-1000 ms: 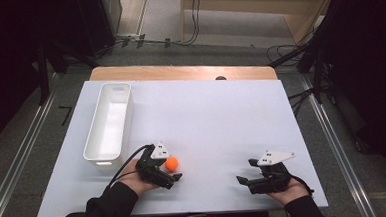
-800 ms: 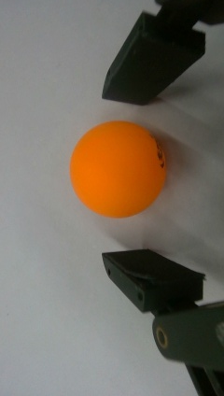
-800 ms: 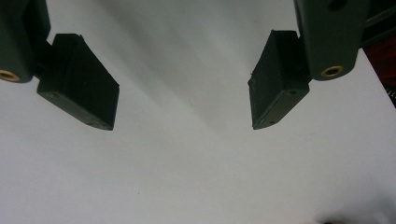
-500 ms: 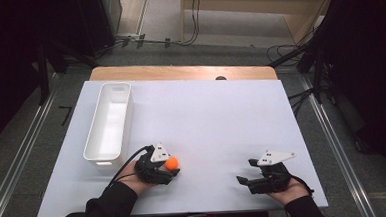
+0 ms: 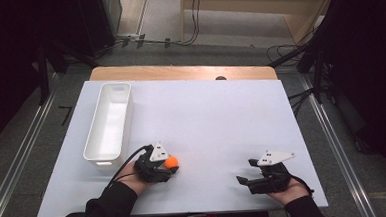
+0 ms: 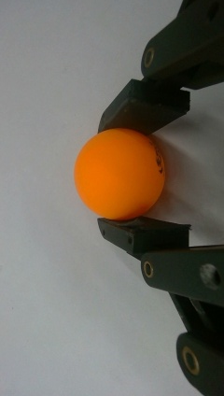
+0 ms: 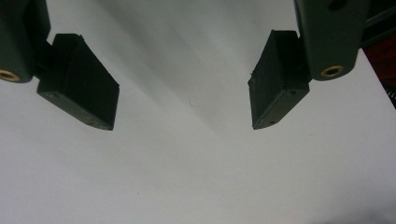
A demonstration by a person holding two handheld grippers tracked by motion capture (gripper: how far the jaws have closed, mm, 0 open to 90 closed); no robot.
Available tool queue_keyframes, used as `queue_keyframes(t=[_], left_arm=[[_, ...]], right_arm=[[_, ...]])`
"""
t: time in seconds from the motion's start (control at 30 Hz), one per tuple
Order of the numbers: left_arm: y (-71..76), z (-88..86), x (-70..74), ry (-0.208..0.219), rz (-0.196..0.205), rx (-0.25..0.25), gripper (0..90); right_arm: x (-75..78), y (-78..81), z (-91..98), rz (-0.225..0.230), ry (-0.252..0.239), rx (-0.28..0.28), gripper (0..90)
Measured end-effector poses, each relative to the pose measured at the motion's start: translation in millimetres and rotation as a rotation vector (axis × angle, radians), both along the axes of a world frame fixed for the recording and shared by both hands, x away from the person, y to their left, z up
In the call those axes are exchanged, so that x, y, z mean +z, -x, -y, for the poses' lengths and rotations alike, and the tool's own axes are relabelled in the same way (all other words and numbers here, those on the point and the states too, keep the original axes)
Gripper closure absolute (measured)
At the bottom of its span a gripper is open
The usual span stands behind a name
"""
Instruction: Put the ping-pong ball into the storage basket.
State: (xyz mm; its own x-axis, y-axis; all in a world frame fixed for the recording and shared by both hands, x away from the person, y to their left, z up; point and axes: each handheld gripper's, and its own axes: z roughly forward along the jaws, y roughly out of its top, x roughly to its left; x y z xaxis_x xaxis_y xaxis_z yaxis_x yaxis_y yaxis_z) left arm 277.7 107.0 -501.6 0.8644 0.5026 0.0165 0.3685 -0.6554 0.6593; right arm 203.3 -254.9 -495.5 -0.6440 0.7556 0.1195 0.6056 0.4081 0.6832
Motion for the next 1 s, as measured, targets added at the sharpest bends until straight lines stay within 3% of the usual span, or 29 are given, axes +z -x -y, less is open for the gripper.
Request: queue_keyframes(t=[0.17,0.77,1.0], left_arm=[[-0.4,-0.5,0.9,-0.002,-0.003,-0.001,49.6],[7.2,-0.4,13.2,0.073,0.014,-0.004,49.5],[6.2,-1.3,18.7,0.111,-0.011,0.027,49.5]], right_arm=[[-0.1,-0.2,0.4,0.002,0.002,0.005,23.1],[-0.1,-0.2,0.4,0.002,0.002,0.005,23.1],[-0.1,0.0,0.0,0.001,0.002,0.000,23.1]])
